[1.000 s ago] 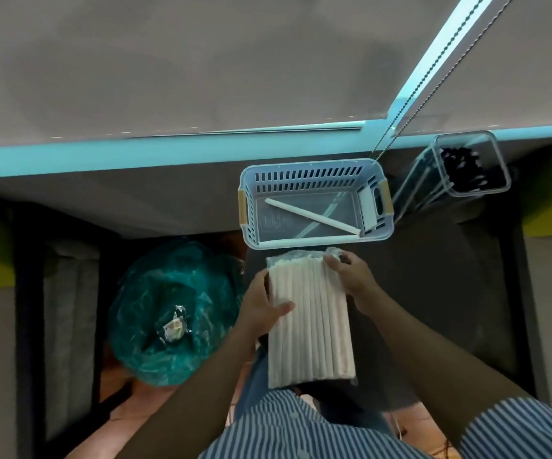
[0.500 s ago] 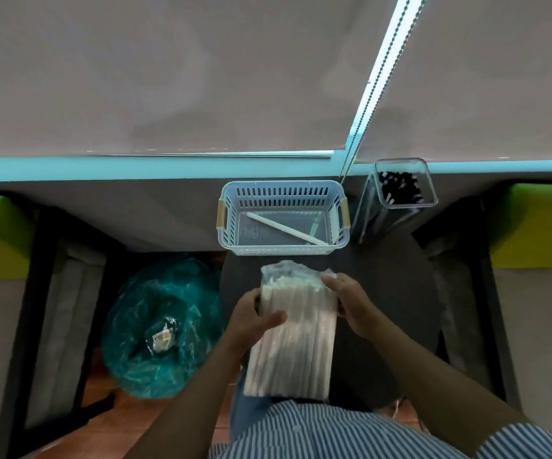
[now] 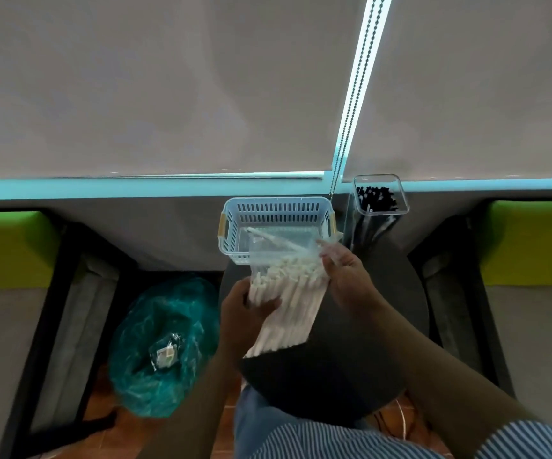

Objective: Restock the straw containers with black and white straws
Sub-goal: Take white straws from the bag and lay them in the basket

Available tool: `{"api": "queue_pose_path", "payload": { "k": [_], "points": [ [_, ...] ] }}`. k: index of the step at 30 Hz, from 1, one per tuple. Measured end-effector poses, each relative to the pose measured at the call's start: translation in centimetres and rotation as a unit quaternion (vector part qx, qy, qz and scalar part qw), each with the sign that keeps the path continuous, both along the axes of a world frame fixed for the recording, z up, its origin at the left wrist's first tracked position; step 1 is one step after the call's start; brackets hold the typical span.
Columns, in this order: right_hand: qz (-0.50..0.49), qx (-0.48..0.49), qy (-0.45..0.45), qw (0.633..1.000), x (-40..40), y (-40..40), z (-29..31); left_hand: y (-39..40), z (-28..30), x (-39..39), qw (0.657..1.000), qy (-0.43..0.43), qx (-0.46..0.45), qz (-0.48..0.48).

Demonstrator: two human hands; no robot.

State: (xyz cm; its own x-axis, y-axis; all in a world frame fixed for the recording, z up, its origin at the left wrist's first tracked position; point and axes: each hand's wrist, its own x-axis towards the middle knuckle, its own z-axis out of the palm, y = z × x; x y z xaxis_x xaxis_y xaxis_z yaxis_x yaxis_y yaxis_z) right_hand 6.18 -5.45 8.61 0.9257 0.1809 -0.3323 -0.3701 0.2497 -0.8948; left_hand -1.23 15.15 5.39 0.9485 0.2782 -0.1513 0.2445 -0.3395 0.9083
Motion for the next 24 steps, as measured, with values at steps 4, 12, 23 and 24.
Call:
{"api": "queue_pose_path", "payload": {
  "k": [4, 12, 23, 24],
  "points": [
    [0.005, 0.023, -0.016, 1.000, -0.8, 0.0, 0.7, -1.0, 0.8, -1.4, 0.999, -0.033, 0.026, -0.005],
    [0.014, 0.017, -0.095, 0.995, -1.1, 0.3, 2.6, -0.4, 1.6, -2.2, 0.997, -0.062, 0.045, 0.021],
    [0.063, -0.381, -0.426, 0.818, -1.3, 2.4, 5.2, 2.0, 0.0, -1.9, 0.992, -0.041, 0.108, -0.042],
    [0.056, -0.379, -0.447, 0.808, -1.2, 2.6, 5.5, 2.1, 0.1, -1.9, 0.993, -0.033, 0.103, -0.041]
  ]
}}
